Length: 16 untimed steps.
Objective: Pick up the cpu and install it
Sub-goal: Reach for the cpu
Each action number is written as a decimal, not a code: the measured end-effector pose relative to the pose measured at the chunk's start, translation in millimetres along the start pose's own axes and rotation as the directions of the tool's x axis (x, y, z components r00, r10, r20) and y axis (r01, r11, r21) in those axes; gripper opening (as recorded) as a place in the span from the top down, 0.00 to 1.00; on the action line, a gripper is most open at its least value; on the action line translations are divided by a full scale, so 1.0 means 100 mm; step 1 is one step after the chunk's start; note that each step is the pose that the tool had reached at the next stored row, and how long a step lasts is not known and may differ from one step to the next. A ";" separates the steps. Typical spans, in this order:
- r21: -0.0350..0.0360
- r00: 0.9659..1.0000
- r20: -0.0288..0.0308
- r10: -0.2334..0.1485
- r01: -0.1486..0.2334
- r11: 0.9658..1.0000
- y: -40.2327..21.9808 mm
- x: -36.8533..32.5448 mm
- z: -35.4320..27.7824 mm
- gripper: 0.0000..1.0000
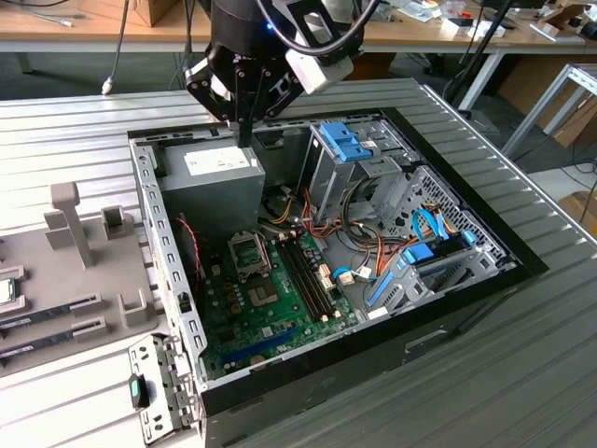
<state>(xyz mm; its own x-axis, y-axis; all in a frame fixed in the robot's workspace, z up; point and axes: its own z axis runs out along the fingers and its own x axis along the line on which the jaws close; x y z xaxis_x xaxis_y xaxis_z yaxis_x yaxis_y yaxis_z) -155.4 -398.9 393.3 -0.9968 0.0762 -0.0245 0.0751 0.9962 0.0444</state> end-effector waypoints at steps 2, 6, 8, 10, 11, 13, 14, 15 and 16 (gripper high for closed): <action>0.000 1.000 0.000 0.000 0.000 1.000 -0.001 0.011 0.000 0.89; 0.000 1.000 0.000 0.000 0.000 1.000 -0.003 0.034 -0.001 0.89; 0.000 1.000 0.000 0.000 0.000 1.000 -0.004 0.049 -0.001 0.89; 0.000 1.000 0.000 0.000 0.000 1.000 -0.005 0.061 -0.002 0.89; 0.000 1.000 0.000 0.000 0.000 1.000 -0.005 0.065 -0.002 0.89; 0.000 1.000 0.000 0.000 0.000 1.000 -0.006 0.076 -0.002 0.89; 0.000 1.000 0.000 0.000 0.000 1.000 -0.006 0.081 -0.002 0.89; 0.000 1.000 0.000 0.000 0.000 1.000 -0.007 0.089 -0.003 0.89; 0.000 1.000 0.000 0.000 0.000 1.000 -0.008 0.098 -0.003 0.89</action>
<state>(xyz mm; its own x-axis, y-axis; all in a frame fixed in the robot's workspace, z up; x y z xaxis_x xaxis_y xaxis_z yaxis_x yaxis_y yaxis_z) -165.3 -398.9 393.3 -0.9968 0.0762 -0.0245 0.0751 0.9962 0.0444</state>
